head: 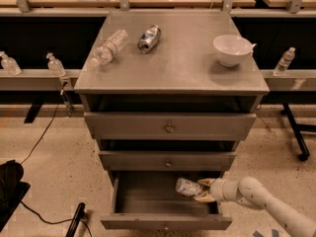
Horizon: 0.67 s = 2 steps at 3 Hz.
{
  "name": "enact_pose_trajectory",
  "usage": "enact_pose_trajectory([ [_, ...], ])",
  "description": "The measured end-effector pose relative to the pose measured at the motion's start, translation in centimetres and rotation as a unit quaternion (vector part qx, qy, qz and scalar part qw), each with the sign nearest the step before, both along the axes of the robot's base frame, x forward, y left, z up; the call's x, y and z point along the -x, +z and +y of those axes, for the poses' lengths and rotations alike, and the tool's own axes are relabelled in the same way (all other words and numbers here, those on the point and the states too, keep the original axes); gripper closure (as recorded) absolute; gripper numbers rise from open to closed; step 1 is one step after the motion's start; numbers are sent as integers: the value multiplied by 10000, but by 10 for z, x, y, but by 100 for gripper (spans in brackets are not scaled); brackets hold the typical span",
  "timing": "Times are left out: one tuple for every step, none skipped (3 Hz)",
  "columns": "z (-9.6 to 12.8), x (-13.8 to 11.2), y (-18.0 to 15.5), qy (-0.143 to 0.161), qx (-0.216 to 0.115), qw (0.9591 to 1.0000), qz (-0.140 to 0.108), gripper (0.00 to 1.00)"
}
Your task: Place blue plastic bottle into bottom drawer
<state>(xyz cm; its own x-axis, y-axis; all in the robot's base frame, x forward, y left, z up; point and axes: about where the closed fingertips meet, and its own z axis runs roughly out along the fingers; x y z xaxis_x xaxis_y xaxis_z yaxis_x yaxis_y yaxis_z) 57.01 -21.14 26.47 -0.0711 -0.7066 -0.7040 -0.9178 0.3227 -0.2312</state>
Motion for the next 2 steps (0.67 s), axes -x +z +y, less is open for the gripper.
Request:
enact_pose_trajectory([
  [-16, -15, -29, -768, -83, 9968, -184, 100],
  [-11, -21, -57, -740, -100, 9971, 132, 98],
])
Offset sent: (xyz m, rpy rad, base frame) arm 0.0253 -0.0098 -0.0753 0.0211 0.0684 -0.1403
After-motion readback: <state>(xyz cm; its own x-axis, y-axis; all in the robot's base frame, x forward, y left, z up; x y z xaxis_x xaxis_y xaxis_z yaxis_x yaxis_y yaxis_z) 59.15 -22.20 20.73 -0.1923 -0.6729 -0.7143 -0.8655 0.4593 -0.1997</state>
